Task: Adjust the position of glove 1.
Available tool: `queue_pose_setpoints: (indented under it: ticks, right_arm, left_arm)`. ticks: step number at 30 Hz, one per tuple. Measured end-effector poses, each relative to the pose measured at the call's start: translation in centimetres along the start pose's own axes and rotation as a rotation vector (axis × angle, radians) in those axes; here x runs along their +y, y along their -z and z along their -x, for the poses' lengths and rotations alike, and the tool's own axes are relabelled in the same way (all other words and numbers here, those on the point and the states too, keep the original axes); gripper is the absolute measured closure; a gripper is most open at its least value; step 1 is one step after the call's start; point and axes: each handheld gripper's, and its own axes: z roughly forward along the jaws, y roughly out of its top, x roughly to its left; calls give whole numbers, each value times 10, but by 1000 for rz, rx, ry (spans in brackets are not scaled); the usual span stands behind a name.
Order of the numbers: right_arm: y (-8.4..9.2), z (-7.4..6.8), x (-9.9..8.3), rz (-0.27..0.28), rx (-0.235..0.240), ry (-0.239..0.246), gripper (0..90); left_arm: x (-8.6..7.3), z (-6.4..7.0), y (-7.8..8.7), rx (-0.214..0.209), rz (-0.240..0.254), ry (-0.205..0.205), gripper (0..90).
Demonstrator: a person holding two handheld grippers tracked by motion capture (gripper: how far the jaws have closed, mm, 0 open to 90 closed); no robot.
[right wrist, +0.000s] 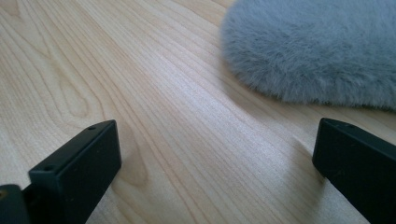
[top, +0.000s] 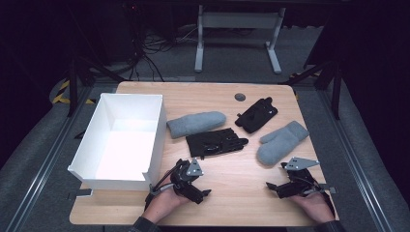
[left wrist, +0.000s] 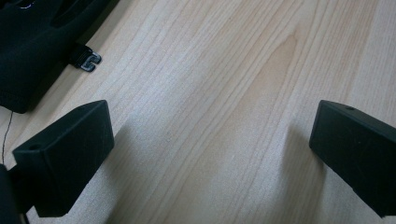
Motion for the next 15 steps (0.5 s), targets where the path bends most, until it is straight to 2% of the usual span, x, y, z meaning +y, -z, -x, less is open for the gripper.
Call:
queue_pose_setpoints:
  ticks: [7, 10, 15]
  right_arm:
    - [2, 0, -1, -2, -7, -7, 24]
    - [6, 0, 0, -18, -8, -32, 53]
    - [20, 3, 11, 15, -26, -37, 102]
  left_arm:
    - [0, 0, 0, -1, -1, -3, 1]
    - [-1, 0, 1, -2, -8, 7, 1]
    - [-4, 0, 4, 5, -3, 7, 1]
